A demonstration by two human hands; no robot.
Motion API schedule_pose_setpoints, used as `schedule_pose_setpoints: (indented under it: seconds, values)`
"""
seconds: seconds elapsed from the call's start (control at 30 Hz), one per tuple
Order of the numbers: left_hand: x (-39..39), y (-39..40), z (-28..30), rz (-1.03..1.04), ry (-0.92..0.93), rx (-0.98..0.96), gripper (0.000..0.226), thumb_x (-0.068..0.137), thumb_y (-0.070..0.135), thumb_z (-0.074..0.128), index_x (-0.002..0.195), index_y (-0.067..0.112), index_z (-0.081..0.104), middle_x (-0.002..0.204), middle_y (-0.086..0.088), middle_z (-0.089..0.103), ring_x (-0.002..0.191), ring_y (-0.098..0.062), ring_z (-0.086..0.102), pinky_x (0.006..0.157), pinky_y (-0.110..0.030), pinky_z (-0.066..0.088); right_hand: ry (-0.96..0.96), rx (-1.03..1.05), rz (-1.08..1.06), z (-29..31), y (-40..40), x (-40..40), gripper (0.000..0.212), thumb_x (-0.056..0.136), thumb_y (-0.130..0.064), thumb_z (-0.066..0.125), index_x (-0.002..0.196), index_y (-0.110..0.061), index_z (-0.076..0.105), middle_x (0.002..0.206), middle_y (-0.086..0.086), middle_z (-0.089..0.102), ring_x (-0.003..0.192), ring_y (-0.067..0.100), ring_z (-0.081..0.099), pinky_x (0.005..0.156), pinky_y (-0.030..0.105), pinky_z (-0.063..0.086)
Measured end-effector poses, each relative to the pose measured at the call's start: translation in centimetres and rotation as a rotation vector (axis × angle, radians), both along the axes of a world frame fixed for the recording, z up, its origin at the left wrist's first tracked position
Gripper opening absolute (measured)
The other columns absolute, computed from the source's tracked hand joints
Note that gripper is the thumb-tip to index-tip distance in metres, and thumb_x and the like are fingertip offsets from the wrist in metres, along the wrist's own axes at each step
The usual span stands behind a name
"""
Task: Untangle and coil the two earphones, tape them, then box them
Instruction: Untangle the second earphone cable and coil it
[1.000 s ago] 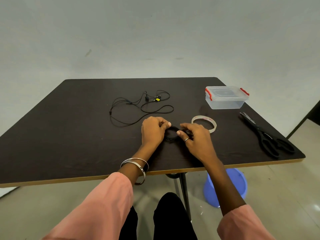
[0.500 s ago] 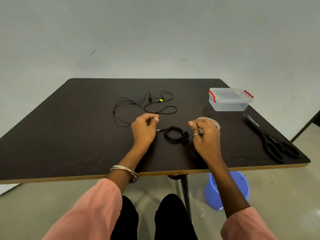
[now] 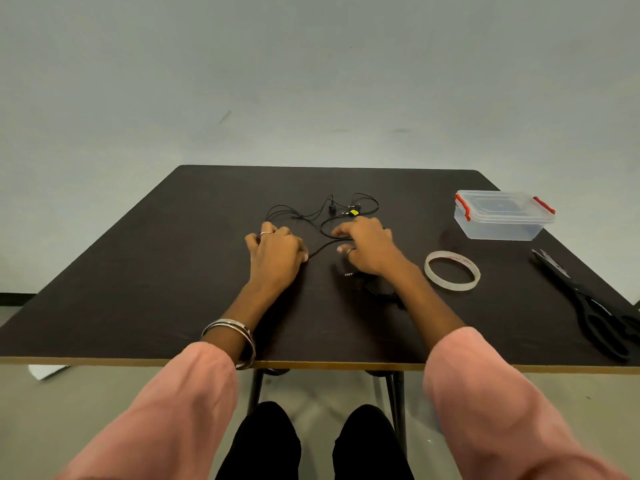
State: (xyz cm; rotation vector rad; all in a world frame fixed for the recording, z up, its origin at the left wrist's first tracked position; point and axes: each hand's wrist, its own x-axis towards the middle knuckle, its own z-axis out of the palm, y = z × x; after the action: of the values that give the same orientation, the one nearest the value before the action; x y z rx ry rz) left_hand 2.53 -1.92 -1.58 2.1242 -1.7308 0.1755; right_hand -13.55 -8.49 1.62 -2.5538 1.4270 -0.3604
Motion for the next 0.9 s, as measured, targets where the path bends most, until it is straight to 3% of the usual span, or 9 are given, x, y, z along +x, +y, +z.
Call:
schedule_pose_setpoints:
  seconds: [0.17,0.27,0.4,0.47,0.57,0.63,0.77,0.83,0.9]
  values:
    - [0.4,-0.3,0.5,-0.050,0.011,0.086,0.018,0.091,0.012,0.048,0.090,0.023,0.063,0.098,0.005,0.060,0.108,-0.021,0.048,0.094,-0.044,0.023,0.231,0.018,0.097,-0.6,-0.1,2.2,0.040,0.093,-0.028,0.055,0.133,-0.028,0.049,0.138,0.007,0.040,0.129,0.032,0.028,0.103,0.054,0.026]
    - [1.0,0.3,0.7,-0.044,0.239,0.008,0.020,0.091,0.007,0.043,0.094,0.023,0.055,0.088,0.008,0.066,0.102,-0.016,0.055,0.092,-0.039,0.021,0.209,-0.020,0.084,-1.0,-0.4,2.2,0.025,0.093,-0.028,0.056,0.117,-0.024,0.062,0.127,0.002,0.049,0.121,0.029,0.034,0.093,0.048,0.029]
    - [2.4,1.0,2.1,0.003,0.416,-0.153,0.018,0.098,0.018,0.042,0.103,0.023,0.059,0.081,0.010,0.068,0.099,-0.012,0.060,0.091,-0.033,0.025,-0.080,-0.013,0.078,-0.6,-0.4,1.0,0.012,0.093,-0.020,0.059,0.098,-0.021,0.069,0.104,-0.006,0.068,0.109,0.019,0.051,0.086,0.037,0.028]
    - [2.8,1.2,3.0,-0.132,0.444,-0.150,0.017,0.098,0.030,0.049,0.110,0.029,0.061,0.080,0.016,0.066,0.087,-0.004,0.062,0.093,-0.034,0.036,-0.345,0.039,0.128,0.8,-0.1,0.3,0.010,0.092,-0.016,0.061,0.092,-0.013,0.070,0.091,-0.002,0.071,0.093,0.014,0.063,0.089,0.035,0.043]
    - [2.3,1.7,5.0,-0.429,0.657,-0.104,0.024,0.096,0.030,0.055,0.116,0.021,0.063,0.080,0.006,0.065,0.062,-0.005,0.057,0.071,-0.028,0.049,-0.631,0.073,0.231,4.0,0.9,0.3,0.013,0.092,-0.013,0.062,0.094,-0.004,0.071,0.073,-0.003,0.068,0.066,0.000,0.066,0.069,0.017,0.051]
    - [1.4,2.1,6.7,-0.522,0.865,-0.148,0.024,0.099,0.024,0.049,0.109,0.011,0.067,0.074,-0.005,0.063,0.054,-0.013,0.049,0.059,-0.024,0.048,-0.742,0.069,0.236,6.0,1.3,0.5,0.014,0.092,-0.015,0.062,0.095,-0.005,0.071,0.067,-0.005,0.067,0.061,0.002,0.064,0.062,0.018,0.052]
    - [1.2,3.1,10.2,-0.409,1.138,-0.243,0.055,0.099,0.051,0.034,0.100,0.011,0.071,0.074,-0.006,0.066,0.055,-0.014,0.049,0.063,-0.030,0.048,-0.825,-0.001,0.243,8.8,1.6,0.0,0.016,0.092,-0.025,0.063,0.091,-0.013,0.073,0.062,-0.004,0.064,0.054,0.009,0.054,0.054,0.025,0.044]
    - [1.4,3.6,11.8,-0.395,1.143,-0.191,0.070,0.096,0.061,0.023,0.104,0.011,0.071,0.078,-0.007,0.069,0.055,-0.015,0.053,0.065,-0.030,0.049,-0.778,-0.061,0.242,9.5,1.6,-0.3,0.018,0.092,-0.026,0.062,0.094,-0.013,0.073,0.064,-0.002,0.065,0.054,0.000,0.053,0.056,0.019,0.041]
    - [1.3,4.2,13.0,-0.393,1.054,-0.130,0.065,0.094,0.062,0.032,0.102,0.011,0.072,0.071,-0.007,0.067,0.052,-0.015,0.047,0.060,-0.030,0.047,-0.728,-0.091,0.246,9.9,1.8,-0.3,0.017,0.092,-0.026,0.062,0.095,-0.013,0.074,0.065,-0.002,0.066,0.057,-0.002,0.055,0.059,0.015,0.042]
